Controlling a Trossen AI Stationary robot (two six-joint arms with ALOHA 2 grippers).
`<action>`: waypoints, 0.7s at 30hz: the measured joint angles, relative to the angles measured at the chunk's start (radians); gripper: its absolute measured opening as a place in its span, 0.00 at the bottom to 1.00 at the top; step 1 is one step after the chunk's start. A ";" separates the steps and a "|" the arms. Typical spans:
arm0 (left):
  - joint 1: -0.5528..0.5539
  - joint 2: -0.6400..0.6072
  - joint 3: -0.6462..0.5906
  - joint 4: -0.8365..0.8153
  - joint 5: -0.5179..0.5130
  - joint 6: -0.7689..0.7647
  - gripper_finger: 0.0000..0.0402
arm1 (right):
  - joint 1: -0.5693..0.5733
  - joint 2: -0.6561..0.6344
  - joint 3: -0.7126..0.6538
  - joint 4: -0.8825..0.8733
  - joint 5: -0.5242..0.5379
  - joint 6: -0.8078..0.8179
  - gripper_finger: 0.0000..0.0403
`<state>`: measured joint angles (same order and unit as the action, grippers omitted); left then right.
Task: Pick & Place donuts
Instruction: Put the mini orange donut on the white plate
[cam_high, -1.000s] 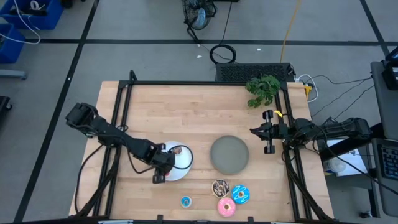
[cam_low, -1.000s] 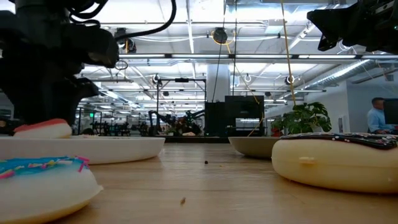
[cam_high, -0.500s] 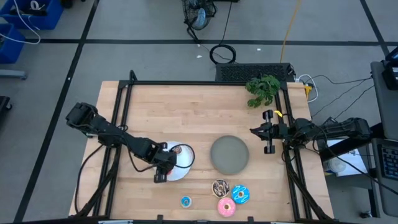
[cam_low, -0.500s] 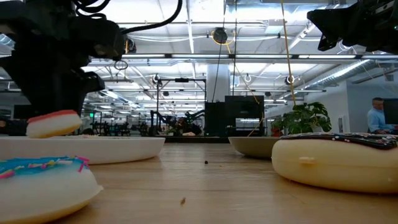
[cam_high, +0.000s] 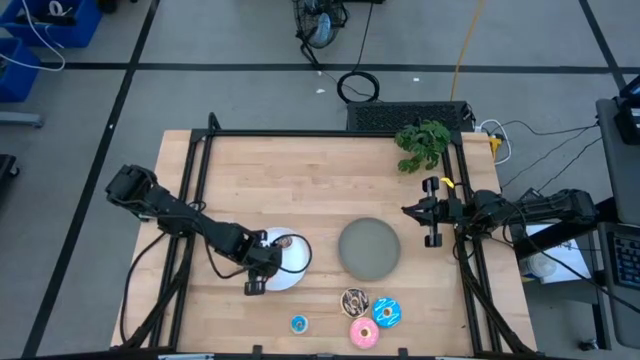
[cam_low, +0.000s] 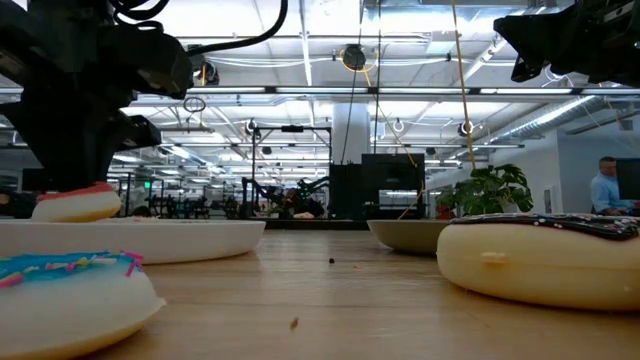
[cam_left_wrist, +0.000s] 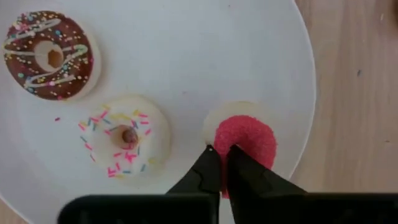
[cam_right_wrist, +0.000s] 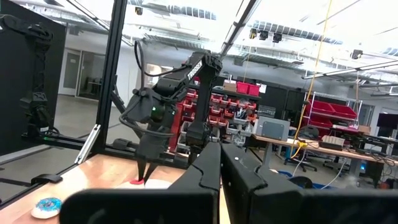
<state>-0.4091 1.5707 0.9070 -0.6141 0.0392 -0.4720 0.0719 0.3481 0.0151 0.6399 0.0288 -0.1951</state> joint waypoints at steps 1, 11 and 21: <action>0.000 0.000 0.000 0.004 0.017 -0.002 0.04 | 0.000 0.000 0.000 0.000 0.000 0.000 0.00; 0.000 0.000 0.000 0.007 -0.027 -0.071 0.58 | 0.000 0.000 0.000 0.000 0.000 0.000 0.00; -0.027 0.000 0.001 0.035 -0.031 0.013 0.75 | 0.000 0.000 0.000 -0.001 0.000 0.000 0.00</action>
<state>-0.4358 1.5707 0.9081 -0.5792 0.0085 -0.4587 0.0719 0.3481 0.0149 0.6392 0.0288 -0.1953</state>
